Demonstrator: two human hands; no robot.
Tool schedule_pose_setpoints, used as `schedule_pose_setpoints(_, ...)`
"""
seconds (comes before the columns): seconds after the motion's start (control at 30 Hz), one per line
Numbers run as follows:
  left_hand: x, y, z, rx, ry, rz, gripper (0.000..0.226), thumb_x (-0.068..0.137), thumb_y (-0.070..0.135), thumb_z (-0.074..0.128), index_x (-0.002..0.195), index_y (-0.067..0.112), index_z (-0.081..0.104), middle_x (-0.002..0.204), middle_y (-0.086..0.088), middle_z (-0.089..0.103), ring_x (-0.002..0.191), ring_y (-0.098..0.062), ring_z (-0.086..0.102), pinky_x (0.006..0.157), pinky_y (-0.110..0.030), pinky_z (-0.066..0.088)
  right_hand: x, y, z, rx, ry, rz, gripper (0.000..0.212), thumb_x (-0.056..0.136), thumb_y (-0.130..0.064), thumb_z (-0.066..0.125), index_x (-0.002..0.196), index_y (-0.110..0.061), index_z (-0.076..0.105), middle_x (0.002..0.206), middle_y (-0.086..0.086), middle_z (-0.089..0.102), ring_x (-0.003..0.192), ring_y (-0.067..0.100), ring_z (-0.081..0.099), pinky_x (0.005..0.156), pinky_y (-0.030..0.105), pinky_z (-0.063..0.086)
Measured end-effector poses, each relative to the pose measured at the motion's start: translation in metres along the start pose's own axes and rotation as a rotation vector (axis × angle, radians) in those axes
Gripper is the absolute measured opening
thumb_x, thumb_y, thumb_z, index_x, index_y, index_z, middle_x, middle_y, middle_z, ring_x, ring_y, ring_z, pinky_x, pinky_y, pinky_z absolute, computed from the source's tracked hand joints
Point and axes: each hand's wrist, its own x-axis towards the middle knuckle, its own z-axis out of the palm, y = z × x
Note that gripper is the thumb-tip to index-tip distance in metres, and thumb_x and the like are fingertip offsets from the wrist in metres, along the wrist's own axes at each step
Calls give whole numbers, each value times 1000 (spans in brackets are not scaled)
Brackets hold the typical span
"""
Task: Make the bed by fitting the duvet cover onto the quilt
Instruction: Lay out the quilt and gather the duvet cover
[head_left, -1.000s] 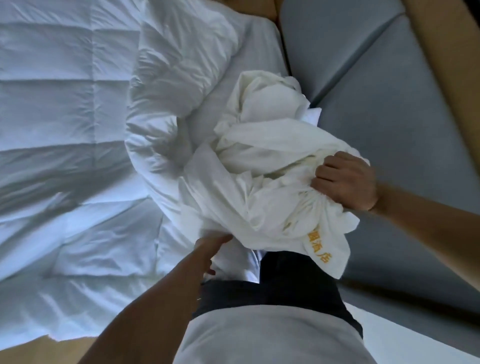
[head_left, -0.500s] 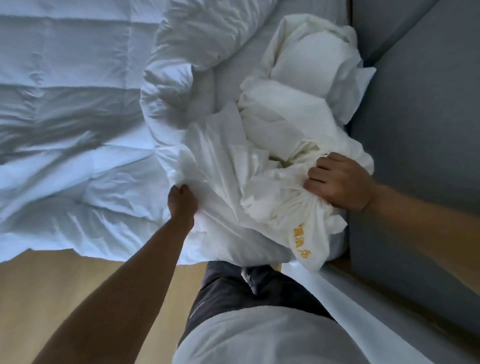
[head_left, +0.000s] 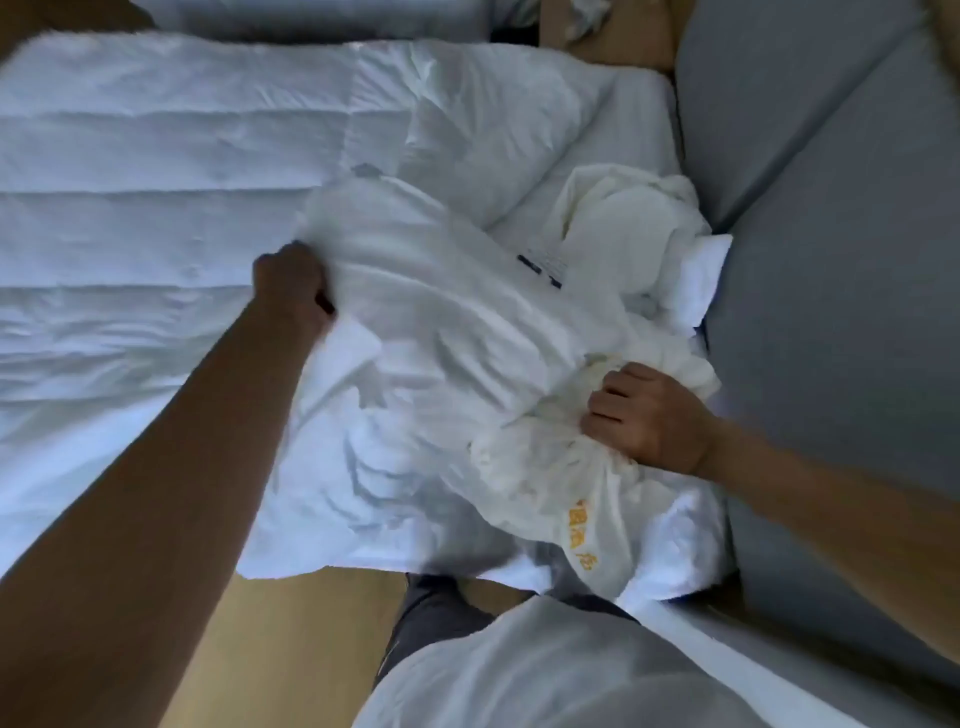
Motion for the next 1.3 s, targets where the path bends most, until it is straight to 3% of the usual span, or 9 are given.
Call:
schedule_pose_setpoints(0.13,-39,-29,40,50,-247,-75,32,100,21,56,131,19,47,127,-12,54,98,-27,61,86,-39,51,28,-18,-6,-47,68,121,22,89,-1,66,70,-13,67,72,5,60,66,25,56,64,34,45)
schedule_pose_setpoints(0.27,-71,-63,49,681,-564,536,94,79,52,77,153,47,21,162,-11,10,149,-31,17,120,-52,24,40,-39,1,-102,23,213,19,86,-1,68,71,-13,68,73,5,62,66,26,58,66,33,46)
schedule_pose_setpoints(0.37,-80,-62,58,889,-772,1001,109,67,62,71,146,63,-4,163,15,-17,153,-26,-8,117,-67,18,45,-53,1,-148,15,306,18,88,-3,68,73,-11,69,77,7,64,68,27,59,67,34,47)
schedule_pose_setpoints(0.53,-56,-39,95,1363,-789,1094,128,63,71,77,152,52,-12,159,-4,17,134,-36,30,101,-54,36,55,-69,-9,-213,18,384,24,93,1,59,72,-9,65,72,8,59,64,27,55,67,35,49)
schedule_pose_setpoints(0.63,-62,-44,112,1572,-814,1221,102,68,76,67,153,44,19,138,-4,47,126,-33,41,100,-51,27,54,-73,-13,-219,25,384,23,89,3,63,69,-9,63,69,7,56,62,25,50,63,34,45)
schedule_pose_setpoints(0.77,-55,-39,113,1409,-987,1490,41,81,51,64,116,28,64,117,1,57,112,-25,51,91,-36,30,46,-68,-19,-212,70,408,23,91,2,62,70,-9,63,69,7,54,60,24,47,58,34,42)
schedule_pose_setpoints(1.0,-57,-11,94,1141,-1168,1342,39,90,20,54,128,27,59,116,8,67,111,-14,57,94,-30,42,36,-50,-19,-211,118,418,17,88,3,66,75,-8,68,73,7,60,62,26,53,60,36,47)
schedule_pose_setpoints(1.1,-60,2,89,985,-1182,1216,22,91,42,48,107,33,59,73,27,60,75,6,54,67,-29,38,29,-46,-19,-206,120,411,18,90,1,65,76,-9,68,74,7,60,63,26,53,61,36,47)
schedule_pose_setpoints(1.3,-72,3,99,1028,-1128,1201,71,67,95,45,123,53,55,86,41,55,88,8,55,73,-17,39,21,-46,-17,-181,149,463,16,89,0,66,76,-9,68,75,8,62,63,27,55,63,37,49)
